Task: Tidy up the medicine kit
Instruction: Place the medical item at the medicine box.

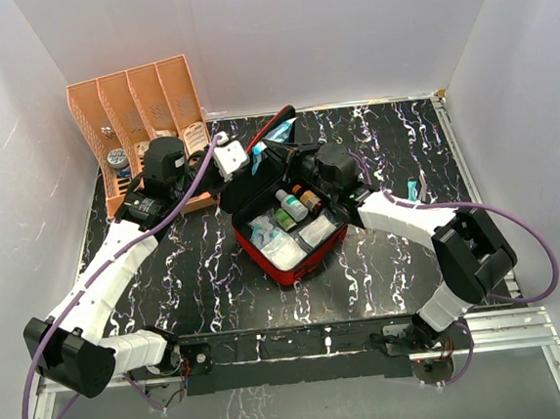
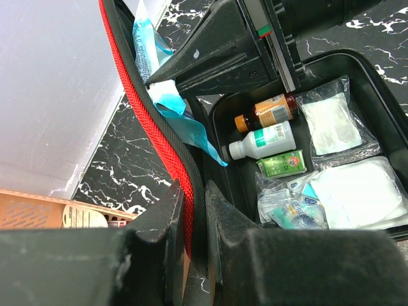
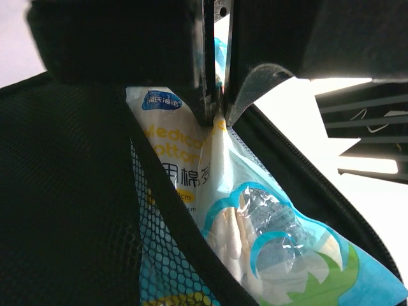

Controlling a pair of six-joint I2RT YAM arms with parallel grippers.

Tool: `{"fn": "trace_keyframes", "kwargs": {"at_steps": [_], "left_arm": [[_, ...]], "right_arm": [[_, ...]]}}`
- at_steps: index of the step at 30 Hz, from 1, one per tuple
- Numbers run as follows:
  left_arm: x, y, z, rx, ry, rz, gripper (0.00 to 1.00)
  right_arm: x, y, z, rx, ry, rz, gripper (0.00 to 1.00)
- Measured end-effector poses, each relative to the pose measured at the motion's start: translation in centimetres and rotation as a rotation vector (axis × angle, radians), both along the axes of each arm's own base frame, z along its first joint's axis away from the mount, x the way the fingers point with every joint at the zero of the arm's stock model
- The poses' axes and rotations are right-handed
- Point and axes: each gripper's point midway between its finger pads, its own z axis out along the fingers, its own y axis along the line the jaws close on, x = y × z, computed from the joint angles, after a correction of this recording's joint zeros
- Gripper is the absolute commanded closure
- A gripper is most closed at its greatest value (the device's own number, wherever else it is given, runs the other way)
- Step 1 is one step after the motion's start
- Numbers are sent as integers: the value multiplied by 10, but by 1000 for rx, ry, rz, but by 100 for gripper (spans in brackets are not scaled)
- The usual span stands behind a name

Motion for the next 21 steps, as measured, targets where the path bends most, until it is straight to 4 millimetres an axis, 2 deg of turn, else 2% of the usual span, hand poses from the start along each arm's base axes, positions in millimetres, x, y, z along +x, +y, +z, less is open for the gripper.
{"fn": "trace_keyframes", "kwargs": {"at_steps": [18, 19, 21], "left_arm": [[-9, -7, -1, -12, 17, -51, 100], [-9, -8, -1, -14, 19, -57, 100], [-12, -10, -1, -16, 23, -69, 100]], "right_arm": [[-4, -5, -23, -74, 104, -11, 100], [-6, -5, -29, -155, 62, -2, 100], [-5, -5, -35, -178, 75, -4, 100]]}}
